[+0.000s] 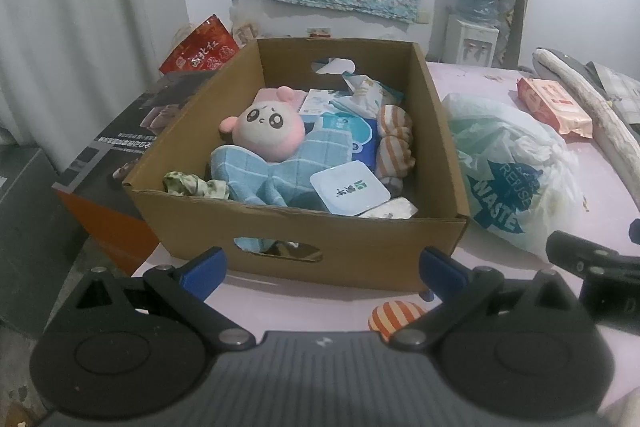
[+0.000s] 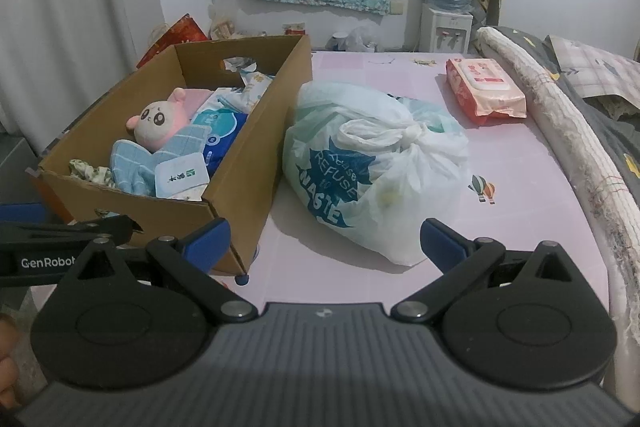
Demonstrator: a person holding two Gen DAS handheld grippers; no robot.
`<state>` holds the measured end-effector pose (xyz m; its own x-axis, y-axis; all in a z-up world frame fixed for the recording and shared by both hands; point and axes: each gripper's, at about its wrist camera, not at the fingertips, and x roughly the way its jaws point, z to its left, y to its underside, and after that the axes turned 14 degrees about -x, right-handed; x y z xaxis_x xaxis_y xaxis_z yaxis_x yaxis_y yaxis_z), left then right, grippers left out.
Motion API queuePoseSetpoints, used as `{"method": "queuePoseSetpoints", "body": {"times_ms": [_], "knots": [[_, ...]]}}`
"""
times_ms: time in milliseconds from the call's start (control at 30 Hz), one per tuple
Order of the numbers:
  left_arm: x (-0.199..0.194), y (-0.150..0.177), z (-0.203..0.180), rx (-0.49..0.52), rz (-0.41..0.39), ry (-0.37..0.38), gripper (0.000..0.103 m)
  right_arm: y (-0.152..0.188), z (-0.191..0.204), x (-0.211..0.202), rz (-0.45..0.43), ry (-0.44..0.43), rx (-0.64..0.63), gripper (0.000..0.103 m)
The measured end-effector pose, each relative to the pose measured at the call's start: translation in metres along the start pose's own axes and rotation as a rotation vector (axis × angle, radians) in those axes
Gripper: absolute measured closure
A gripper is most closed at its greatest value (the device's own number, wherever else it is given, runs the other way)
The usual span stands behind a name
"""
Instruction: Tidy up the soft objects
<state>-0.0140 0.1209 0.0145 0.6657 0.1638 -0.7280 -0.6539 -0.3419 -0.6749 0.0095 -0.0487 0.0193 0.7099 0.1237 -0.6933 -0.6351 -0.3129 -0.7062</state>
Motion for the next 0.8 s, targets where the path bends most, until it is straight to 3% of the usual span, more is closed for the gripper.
{"method": "queuePoseSetpoints", "body": {"times_ms": [800], "knots": [[0.0009, 0.0001, -0.002, -0.001, 0.008, 0.004, 0.0, 0.0018, -0.0016, 0.0012, 0.011, -0.003, 0.004, 0.001]]}}
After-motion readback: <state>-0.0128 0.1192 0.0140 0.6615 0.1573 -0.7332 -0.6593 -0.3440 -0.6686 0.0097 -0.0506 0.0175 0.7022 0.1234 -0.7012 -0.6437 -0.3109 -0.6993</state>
